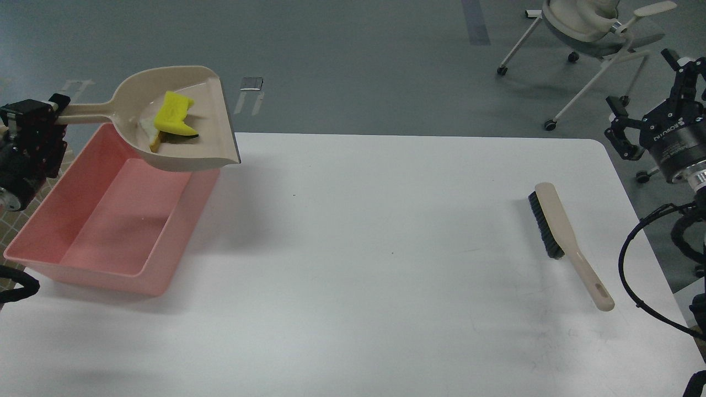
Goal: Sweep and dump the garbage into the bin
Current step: 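Tip the dustpan to pour the sponge and stick into the bin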
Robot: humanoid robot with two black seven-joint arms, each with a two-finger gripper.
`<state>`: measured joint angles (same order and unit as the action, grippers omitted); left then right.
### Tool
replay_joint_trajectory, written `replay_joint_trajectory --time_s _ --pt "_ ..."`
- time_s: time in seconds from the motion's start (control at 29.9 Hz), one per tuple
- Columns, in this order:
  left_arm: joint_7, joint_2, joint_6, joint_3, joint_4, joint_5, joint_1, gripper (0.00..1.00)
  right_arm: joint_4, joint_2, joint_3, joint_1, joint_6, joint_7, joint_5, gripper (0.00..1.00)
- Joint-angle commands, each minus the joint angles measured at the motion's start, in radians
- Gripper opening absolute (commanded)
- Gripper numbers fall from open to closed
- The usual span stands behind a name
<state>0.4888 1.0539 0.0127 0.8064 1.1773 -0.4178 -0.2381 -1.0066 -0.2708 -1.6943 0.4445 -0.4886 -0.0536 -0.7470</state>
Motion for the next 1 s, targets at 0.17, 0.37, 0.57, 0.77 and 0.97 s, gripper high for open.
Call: replay_joint_trajectory --time_s 0.17,0.37,0.57,0.77,0.97 --pt "0.0 0.069 -0.022 -0.001 -0.033 0.06 0.092 0.0 0.002 -0.002 0.001 -0.001 0.0 0.0 0.0 0.98" --pt "0.0 0.112 -0.03 -0.001 -0.053 0.057 0.112 0.0 0.0 -0.008 0.001 -0.001 0.0 -0.002 0.0 0.99" --pt "0.0 0.153 -0.042 -0.004 -0.053 0.04 0.112 0.0 -0.003 -0.008 0.001 -0.003 0.0 -0.002 0.0 0.99" --pt "0.0 0.225 -0.042 -0.018 -0.053 -0.036 0.112 0.0 -0.006 -0.011 0.001 -0.006 0.0 0.0 0.0 0.99" --pt "0.0 0.267 -0.042 -0.018 -0.053 -0.18 0.111 0.0 -0.01 -0.011 -0.001 -0.01 0.0 -0.002 0.001 0.99"
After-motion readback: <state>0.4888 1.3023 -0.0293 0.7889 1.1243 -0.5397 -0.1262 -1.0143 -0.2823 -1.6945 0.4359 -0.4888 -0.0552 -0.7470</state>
